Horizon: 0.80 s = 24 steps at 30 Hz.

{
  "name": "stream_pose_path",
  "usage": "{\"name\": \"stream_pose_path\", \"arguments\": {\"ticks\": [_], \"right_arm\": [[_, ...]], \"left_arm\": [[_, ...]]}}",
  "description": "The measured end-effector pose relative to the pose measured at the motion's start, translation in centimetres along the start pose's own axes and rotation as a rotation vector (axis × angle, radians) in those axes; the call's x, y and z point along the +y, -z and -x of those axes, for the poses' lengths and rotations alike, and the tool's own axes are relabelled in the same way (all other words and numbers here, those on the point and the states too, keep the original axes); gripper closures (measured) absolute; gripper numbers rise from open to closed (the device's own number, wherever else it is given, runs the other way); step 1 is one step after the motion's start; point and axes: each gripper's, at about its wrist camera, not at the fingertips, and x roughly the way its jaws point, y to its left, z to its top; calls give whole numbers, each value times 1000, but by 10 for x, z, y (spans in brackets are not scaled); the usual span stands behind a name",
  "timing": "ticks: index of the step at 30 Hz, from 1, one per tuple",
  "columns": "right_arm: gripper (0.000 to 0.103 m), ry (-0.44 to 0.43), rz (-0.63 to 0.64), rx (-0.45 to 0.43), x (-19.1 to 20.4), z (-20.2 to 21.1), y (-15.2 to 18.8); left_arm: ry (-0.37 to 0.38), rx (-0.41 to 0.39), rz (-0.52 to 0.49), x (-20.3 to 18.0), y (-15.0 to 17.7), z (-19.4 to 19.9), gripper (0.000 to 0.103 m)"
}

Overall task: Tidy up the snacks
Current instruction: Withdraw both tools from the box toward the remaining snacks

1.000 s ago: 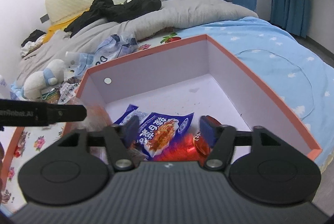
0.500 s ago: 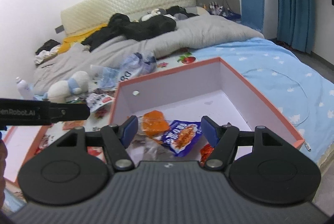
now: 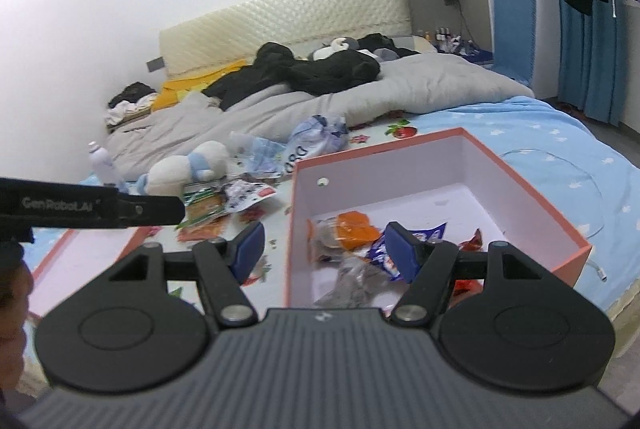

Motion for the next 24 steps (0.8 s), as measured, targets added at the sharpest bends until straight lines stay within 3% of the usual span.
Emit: {"name": "stream_pose_path", "arguments": {"ticks": [14,24], "right_arm": [[34,-98,72,26,44,30,29],[34,-137,93,76,59,29,48]], "left_arm": [[-78,36,105,39,54,45,48],[-116,83,177,61,87,46,48]]}}
